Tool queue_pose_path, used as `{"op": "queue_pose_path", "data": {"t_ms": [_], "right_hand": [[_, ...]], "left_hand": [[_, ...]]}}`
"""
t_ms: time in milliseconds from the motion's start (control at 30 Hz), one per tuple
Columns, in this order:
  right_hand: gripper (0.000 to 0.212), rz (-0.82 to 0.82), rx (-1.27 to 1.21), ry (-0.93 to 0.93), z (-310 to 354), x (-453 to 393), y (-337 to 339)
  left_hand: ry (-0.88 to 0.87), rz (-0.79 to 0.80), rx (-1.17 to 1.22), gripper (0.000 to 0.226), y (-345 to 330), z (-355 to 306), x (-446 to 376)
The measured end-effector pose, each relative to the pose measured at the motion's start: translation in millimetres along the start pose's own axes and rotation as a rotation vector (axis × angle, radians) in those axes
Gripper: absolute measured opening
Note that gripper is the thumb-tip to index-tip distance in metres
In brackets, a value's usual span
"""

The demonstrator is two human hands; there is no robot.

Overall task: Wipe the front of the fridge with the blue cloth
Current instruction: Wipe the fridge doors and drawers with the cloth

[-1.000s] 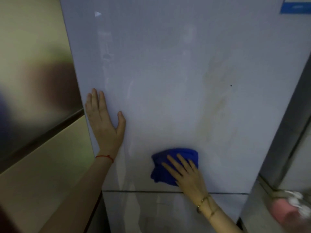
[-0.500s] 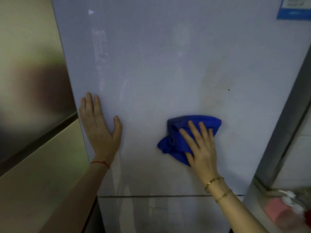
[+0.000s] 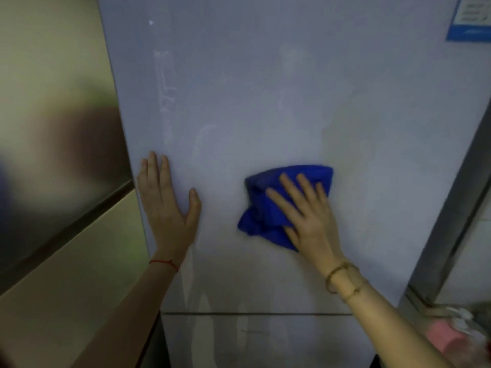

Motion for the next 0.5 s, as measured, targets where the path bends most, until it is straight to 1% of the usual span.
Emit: {"op": "queue_pose_path", "data": {"t_ms": [33, 100, 133, 167, 200, 267, 300, 367, 433, 467, 500], "right_hand": [[0.06, -0.063, -0.05, -0.079, -16.3, -12.4, 15.0], [0.053, -0.247, -0.168, -0.301, -50.9, -53.8, 59.5], [0.05, -0.326, -0.202, -0.374, -60.7, -77.1, 80.4], [0.048, -0.369, -0.197, -0.404, -59.6, -98.0, 93.7], [0.049, -0.368, -0.173, -0.385, -49.0, -113.0, 97.4], [0.053, -0.268, -0.127, -0.186, -3.4, -115.1, 73.6], [0.058, -0.18, -0.092, -0.067, 26.1, -98.8, 47.5], [0.07, 0.005, 0.028, 0.126, 78.1, -40.1, -12.8], [0.08, 0.14, 0.16, 0.239, 93.2, 14.2, -54.0], [0.087, 0.173, 0.176, 0.255, 86.3, 24.9, -58.9], [0.092, 0.169, 0.174, 0.245, 75.6, 24.0, -54.0]], "left_hand": [[-0.005, 0.013, 0.002, 0.064, 0.7, 0.0, -0.6], [-0.015, 0.029, 0.006, 0.064, 2.4, -0.4, -0.8], [-0.017, 0.032, 0.007, 0.064, 3.1, -0.4, -0.7], [-0.014, 0.036, 0.002, 0.064, 3.5, 0.4, -0.5], [-0.009, 0.041, -0.004, 0.064, 3.4, 1.9, -0.4], [0.004, 0.037, -0.017, 0.064, 3.9, 7.0, 0.1], [0.019, 0.019, -0.022, 0.063, 6.0, 10.9, 0.1], [0.051, -0.012, -0.013, 0.063, 10.7, 20.1, 0.3], [0.044, -0.014, 0.008, 0.063, 12.6, 24.5, 0.5], [0.033, -0.011, 0.013, 0.063, 13.3, 25.6, 0.4], [0.025, -0.008, 0.018, 0.064, 14.2, 26.6, 0.4]]}}
Point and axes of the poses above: each hand's wrist, its own x-axis away from the middle knuckle, its own y-axis out of the back of the hand, z = x × y, the point moved 9 cm from there along -x, towards the middle knuckle, and after that the axes turned 14 degrees about z, right-handed, at the moved point
